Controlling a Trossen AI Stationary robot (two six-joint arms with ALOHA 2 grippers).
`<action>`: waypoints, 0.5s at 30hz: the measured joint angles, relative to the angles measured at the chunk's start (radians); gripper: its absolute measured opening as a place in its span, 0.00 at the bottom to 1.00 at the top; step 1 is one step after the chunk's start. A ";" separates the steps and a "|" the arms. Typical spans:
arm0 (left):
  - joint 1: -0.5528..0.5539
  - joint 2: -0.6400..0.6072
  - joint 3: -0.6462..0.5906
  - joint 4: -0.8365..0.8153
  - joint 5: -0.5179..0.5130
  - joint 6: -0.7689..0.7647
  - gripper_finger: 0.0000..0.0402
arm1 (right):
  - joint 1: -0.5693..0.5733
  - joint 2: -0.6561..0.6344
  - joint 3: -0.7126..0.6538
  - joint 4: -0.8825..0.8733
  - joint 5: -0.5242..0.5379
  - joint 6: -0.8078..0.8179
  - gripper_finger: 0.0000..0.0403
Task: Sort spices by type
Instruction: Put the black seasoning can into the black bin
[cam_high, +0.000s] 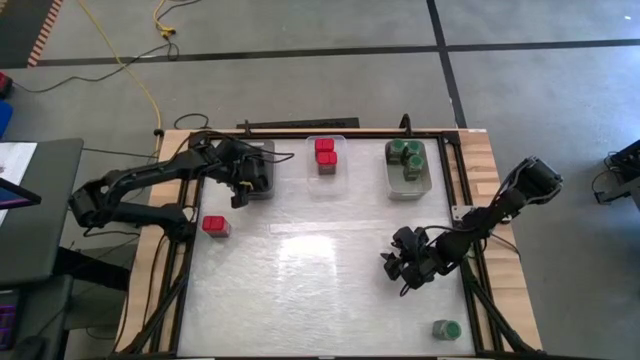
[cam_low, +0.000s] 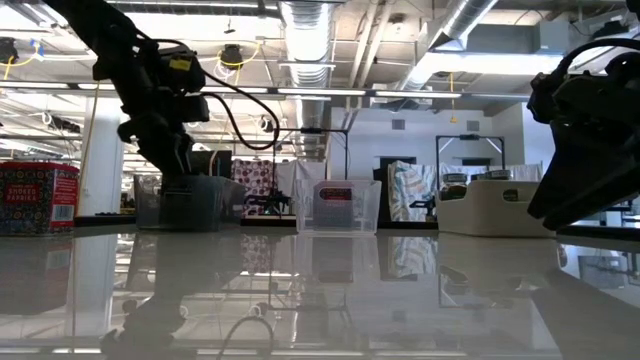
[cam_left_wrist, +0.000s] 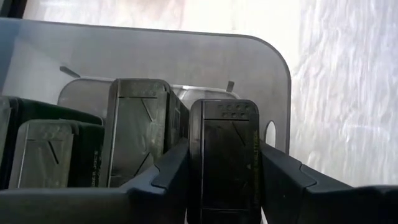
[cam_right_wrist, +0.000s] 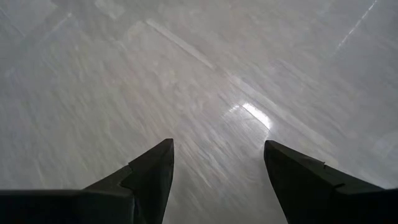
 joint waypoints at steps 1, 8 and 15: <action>0.000 0.000 0.000 0.001 -0.002 -0.011 0.37 | 0.000 0.000 0.000 0.000 0.000 0.000 0.69; 0.000 0.000 0.000 0.001 -0.041 -0.024 0.37 | 0.000 0.000 0.000 0.000 0.000 0.000 0.69; 0.000 0.000 0.000 0.002 -0.040 -0.026 0.37 | 0.000 0.000 0.000 0.000 0.000 0.000 0.69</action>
